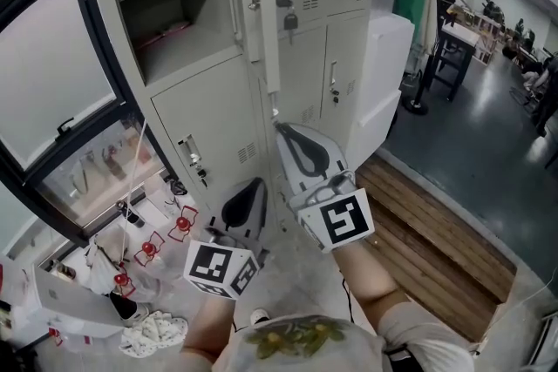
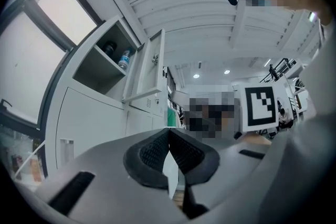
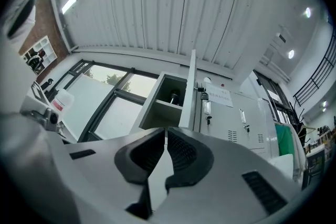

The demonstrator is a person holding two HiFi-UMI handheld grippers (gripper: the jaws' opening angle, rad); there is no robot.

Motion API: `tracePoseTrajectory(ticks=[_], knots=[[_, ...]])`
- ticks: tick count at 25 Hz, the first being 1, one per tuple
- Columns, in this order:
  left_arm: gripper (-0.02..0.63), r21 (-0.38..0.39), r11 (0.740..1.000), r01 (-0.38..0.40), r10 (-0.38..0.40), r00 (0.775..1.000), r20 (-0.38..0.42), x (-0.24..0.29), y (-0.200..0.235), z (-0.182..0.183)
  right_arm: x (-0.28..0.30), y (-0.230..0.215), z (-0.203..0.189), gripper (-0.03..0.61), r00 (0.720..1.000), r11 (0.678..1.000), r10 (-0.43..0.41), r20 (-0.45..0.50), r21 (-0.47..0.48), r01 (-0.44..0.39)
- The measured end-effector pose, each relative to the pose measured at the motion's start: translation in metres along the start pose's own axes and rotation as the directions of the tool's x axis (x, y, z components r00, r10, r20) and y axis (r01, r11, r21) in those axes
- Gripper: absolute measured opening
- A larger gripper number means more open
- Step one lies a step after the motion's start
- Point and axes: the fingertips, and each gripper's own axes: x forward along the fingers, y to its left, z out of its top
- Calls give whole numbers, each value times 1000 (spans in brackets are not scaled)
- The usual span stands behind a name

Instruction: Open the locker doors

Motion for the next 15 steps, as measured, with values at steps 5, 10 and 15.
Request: tracePoseTrajectory(ticks=[5, 10, 15], knots=[[28, -6, 1000, 0, 0, 1000, 1, -4, -9, 1, -26, 17, -6, 37, 999, 998, 28, -20, 48, -27], [28, 4, 1000, 10, -10, 1000, -9, -7, -23, -4, -45, 29, -13, 37, 998, 995, 47, -42, 86, -43], [26, 36, 999, 2, -1, 1000, -32, -9, -40, -6, -62, 34, -11, 37, 997, 992, 59, -44, 118, -53]])
